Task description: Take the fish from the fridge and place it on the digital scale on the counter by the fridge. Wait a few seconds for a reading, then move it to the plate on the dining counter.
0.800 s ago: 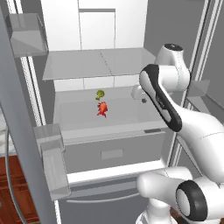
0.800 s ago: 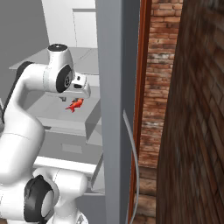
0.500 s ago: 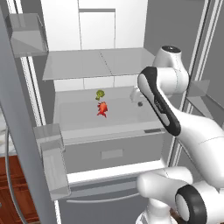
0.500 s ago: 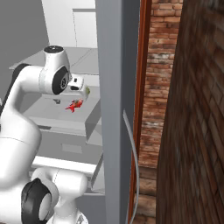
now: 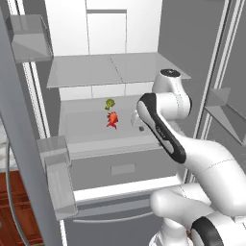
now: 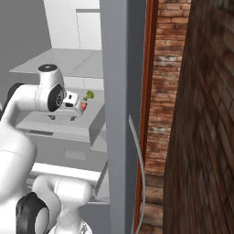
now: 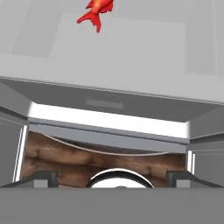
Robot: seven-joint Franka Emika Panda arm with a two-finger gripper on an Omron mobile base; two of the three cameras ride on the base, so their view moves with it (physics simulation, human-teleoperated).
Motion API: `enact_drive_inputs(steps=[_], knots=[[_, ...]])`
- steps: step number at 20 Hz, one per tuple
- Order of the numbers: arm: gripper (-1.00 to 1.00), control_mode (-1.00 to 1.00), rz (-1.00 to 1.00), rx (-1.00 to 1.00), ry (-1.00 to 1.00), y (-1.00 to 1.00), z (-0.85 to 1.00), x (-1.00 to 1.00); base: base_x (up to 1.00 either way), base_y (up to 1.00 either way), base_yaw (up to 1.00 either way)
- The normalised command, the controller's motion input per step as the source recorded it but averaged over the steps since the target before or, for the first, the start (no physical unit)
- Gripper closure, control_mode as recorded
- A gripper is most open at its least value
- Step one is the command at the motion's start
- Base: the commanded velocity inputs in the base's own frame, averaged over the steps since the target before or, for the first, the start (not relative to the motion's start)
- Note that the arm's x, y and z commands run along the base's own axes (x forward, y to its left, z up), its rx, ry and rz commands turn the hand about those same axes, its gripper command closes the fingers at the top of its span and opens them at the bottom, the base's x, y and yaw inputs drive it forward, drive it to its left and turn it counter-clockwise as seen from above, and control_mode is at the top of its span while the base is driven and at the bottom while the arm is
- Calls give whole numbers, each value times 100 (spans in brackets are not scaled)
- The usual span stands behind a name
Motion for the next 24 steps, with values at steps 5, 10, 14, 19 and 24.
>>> enact_drive_inputs(steps=[5, 10, 14, 19, 24], knots=[[-100, -100, -5, 0, -8, 28, -33, 8, 0, 0, 0], [-100, -100, -8, 0, -6, 21, -19, 17, 0, 0, 0], [-100, -100, -8, 0, -1, 10, -5, 38, 0, 0, 0], [-100, -100, -9, 0, 0, 2, -4, 40, 0, 0, 0], [-100, -100, -10, 0, -1, 2, 0, 46, 0, 0, 0]])
